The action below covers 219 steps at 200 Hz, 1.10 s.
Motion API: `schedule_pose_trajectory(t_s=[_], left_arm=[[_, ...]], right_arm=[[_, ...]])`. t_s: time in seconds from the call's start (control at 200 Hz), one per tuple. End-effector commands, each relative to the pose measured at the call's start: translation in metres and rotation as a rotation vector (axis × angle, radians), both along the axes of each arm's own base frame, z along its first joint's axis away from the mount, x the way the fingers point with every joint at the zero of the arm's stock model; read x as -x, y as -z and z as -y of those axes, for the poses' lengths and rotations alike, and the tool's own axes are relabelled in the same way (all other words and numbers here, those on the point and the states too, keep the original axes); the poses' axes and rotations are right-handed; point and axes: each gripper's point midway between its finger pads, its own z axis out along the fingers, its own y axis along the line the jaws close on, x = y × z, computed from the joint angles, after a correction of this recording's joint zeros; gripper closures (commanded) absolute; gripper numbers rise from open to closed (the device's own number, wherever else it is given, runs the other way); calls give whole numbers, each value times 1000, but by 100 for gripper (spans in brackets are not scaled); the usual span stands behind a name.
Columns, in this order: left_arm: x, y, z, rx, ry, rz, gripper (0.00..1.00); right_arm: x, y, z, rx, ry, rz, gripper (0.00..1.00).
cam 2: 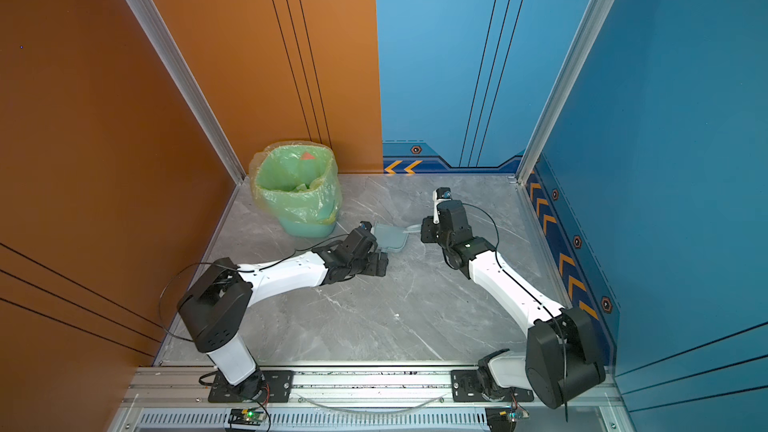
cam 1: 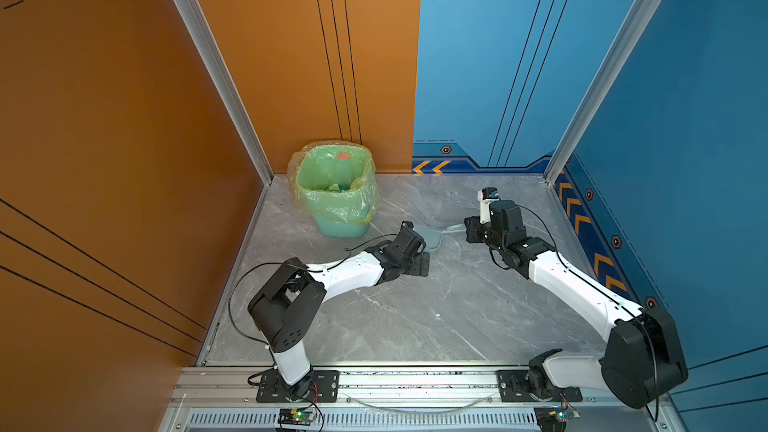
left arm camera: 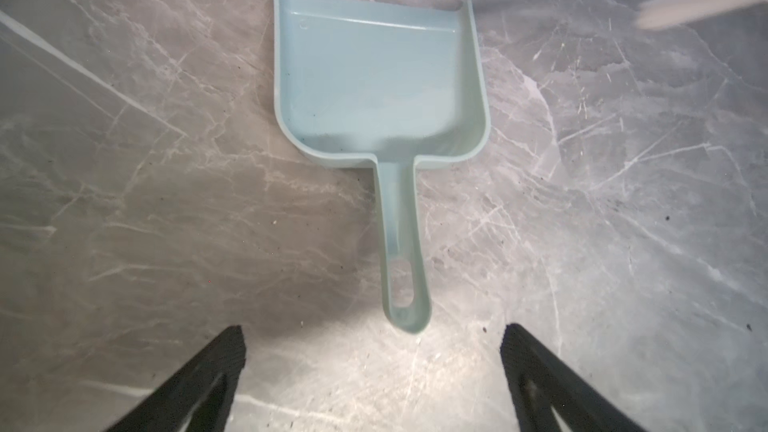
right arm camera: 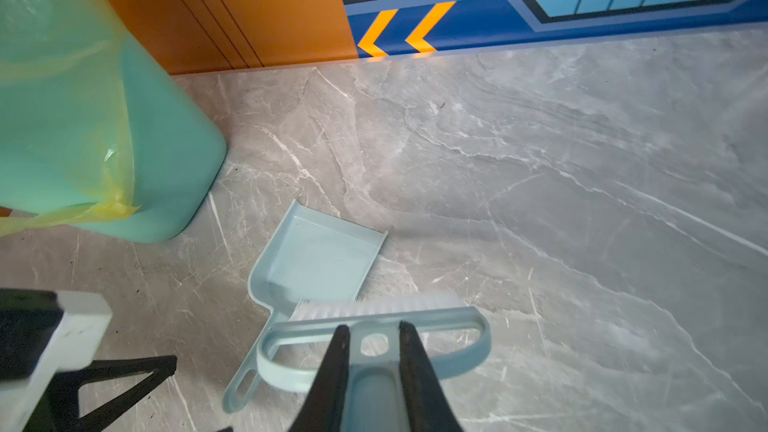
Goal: Sweep away the paper scraps from the table
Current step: 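Release the dustpan with the left gripper while the right brush moves toward it, then lay the mint brush onto the dustpan with the right gripper and release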
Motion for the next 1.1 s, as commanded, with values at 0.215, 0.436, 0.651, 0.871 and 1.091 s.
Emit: schedule_pose_trajectory(t_s=[0.215,0.436,0.651,0.871,1.091], left_arm=[[29,10,-32,-39,-28,18,2],[37,14,-41,-51,-43,8,2],[40,10,-47,-53,-46,-3,2],[42,-1,-47,-14,-45,-3,2],[45,-6,-60,-20,-74,-11,2]], right_arm=[[-29,-9,-68,42,-197,192,100],[-43,6,-93,22,-220,246,100],[-45,27,-96,8,-222,256,100],[-42,50,-99,34,-232,272,100],[-34,64,-102,90,-239,295,99]])
